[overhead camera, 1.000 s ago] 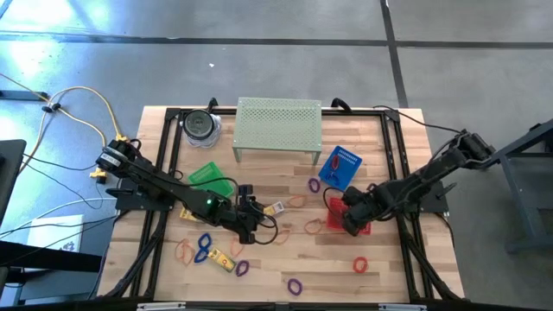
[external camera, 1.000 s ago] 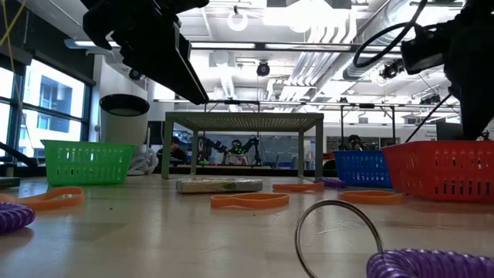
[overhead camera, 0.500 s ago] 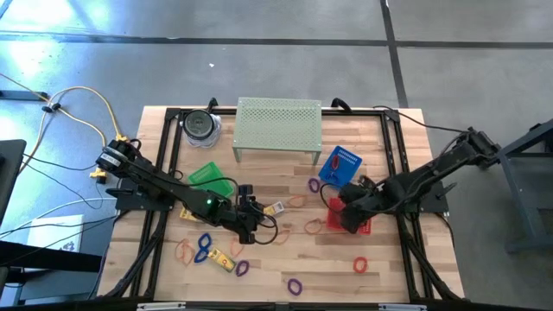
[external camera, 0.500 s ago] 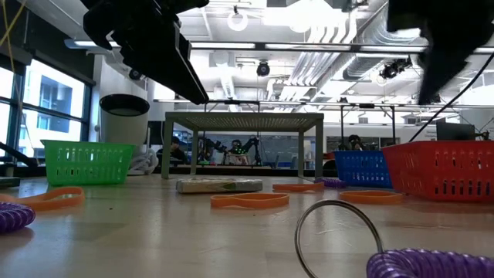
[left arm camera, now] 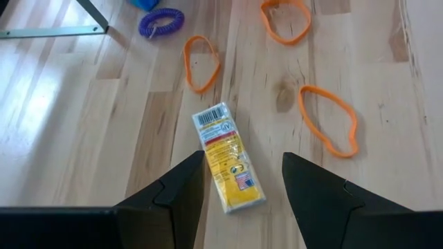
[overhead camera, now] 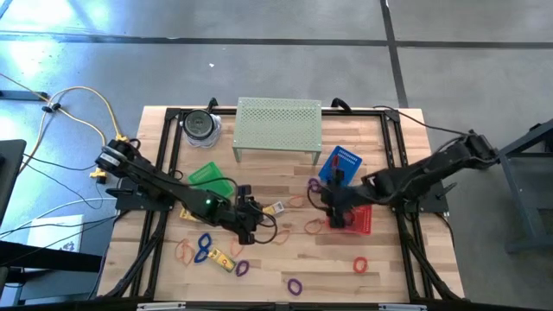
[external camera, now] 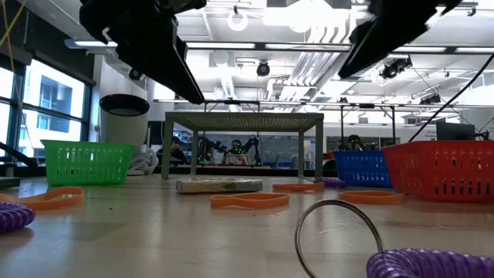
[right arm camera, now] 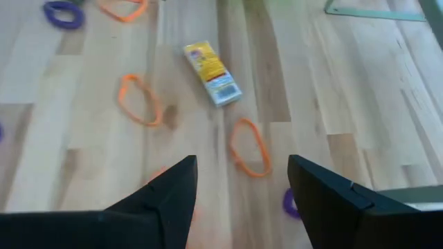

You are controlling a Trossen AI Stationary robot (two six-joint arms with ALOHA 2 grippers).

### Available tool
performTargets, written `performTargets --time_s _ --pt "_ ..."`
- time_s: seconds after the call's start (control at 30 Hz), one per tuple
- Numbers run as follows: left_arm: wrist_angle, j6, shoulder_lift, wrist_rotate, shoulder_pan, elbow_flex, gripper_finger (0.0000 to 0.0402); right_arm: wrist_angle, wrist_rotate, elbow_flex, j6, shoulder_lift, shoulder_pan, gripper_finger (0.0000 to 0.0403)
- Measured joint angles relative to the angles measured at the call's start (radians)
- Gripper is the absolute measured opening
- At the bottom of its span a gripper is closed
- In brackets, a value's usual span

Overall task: Pick & Place Office Desk Supplies
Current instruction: Put the blue spring keychain into the blue basket

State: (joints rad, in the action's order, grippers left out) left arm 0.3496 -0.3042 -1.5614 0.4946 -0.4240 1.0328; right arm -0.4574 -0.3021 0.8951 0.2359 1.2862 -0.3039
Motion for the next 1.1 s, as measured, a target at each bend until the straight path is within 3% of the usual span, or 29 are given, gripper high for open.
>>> performTargets --time_s 0.23,0.4,0.83,1.1 --pt "0.008 -0.004 0.041 -0.001 -0.012 0.0 0.0184 0.025 0.132 0.0 -0.144 0.069 0.196 0.0215" --pt "0.01 -0.002 0.058 -0.002 -0.018 0.0 0.0184 0.021 0.198 0.0 -0.184 0.18 0.275 0.0215" --pt "0.05 0.037 0.058 0.0 0.004 -0.001 0.0184 0.023 0.201 0.0 -0.208 0.362 0.291 0.0215" --pt "0.051 0.041 0.058 0.0 0.002 -0.001 0.0184 0.031 0.167 0.0 -0.203 0.39 0.291 0.0215"
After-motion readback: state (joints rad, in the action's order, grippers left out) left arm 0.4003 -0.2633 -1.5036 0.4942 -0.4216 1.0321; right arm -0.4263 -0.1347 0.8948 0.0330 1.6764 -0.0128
